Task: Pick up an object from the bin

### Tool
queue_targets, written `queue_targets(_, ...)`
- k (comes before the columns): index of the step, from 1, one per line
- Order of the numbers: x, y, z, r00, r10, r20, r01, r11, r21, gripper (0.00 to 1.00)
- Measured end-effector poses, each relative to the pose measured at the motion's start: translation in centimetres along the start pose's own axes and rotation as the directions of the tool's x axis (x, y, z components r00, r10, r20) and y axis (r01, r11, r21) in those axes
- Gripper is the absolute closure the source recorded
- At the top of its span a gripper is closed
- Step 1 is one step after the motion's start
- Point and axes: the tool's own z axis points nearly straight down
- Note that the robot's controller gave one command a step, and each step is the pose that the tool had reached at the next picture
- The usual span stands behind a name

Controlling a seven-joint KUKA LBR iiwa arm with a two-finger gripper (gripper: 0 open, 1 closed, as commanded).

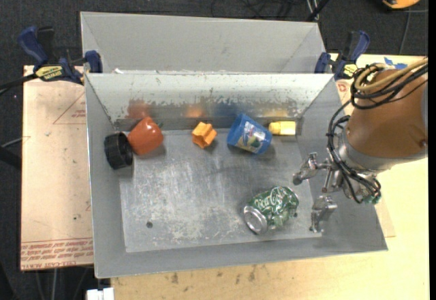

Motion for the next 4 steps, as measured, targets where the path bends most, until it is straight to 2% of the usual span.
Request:
queue_targets(1, -1.3, 2.6, 1.4, 0.97, -0.243, -0.003, 0.243, 0.97, -0.002, 0.0)
queue_targets(2, -1.8, 3.1, 4.3, 0.961, -0.276, -0.001, 0.276, 0.961, -0.002, 0.0)
queue_targets(3, -3.3, 3.7, 9.2, 0.899, -0.439, 0.0, 0.439, 0.899, -0.001, 0.0)
queue_targets(4, -4.6, 3.6, 9.5, 0.886, -0.464, 0.012, 0.464, 0.886, -0.002, 1.0)
